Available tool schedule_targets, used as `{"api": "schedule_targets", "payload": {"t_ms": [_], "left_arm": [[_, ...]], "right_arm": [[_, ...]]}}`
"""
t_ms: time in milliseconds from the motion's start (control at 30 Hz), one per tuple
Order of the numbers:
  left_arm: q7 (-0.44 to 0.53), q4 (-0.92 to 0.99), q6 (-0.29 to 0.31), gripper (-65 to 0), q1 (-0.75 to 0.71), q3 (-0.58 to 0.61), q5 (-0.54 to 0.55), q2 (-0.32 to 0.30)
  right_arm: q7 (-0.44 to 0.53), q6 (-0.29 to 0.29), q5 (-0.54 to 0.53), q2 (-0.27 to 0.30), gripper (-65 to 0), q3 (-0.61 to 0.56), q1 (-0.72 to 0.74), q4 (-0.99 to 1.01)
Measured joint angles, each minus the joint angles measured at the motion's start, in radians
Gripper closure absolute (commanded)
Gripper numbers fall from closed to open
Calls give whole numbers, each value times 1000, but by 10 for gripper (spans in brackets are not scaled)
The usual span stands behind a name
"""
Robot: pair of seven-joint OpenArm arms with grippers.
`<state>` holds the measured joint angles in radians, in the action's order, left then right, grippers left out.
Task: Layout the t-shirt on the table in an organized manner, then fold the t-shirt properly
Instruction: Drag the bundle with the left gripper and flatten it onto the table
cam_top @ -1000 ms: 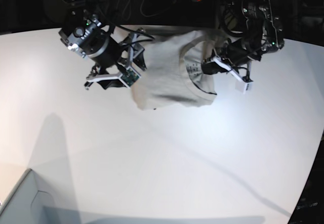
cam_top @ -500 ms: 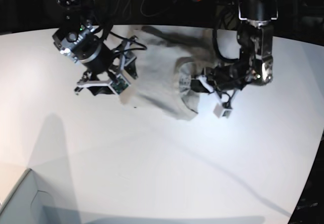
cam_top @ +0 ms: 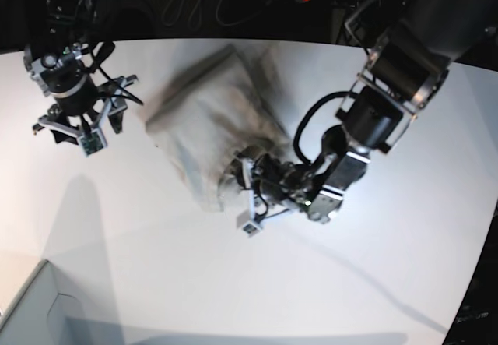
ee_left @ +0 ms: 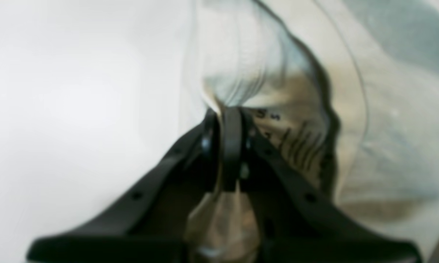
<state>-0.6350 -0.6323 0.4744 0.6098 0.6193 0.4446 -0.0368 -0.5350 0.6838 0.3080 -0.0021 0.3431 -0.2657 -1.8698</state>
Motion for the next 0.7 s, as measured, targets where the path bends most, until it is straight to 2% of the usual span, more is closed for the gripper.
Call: {"api": "schedule_targets", "payload": {"t_ms": [167, 300, 433, 700], "left_arm": [[152, 114, 1, -1, 84, 265, 2, 91], [222, 160, 1, -1, 120, 407, 0, 154], [278, 161, 2, -1, 130, 479, 2, 188], [292, 160, 5, -4, 147, 516, 4, 182]], "right_arm": [[3, 0, -1, -3, -334, 120, 2, 0], [3, 0, 0, -4, -335, 198, -4, 0], [-3, 0, -1, -9, -335, 262, -4, 0], [-3, 0, -1, -9, -334, 287, -4, 1]]}}
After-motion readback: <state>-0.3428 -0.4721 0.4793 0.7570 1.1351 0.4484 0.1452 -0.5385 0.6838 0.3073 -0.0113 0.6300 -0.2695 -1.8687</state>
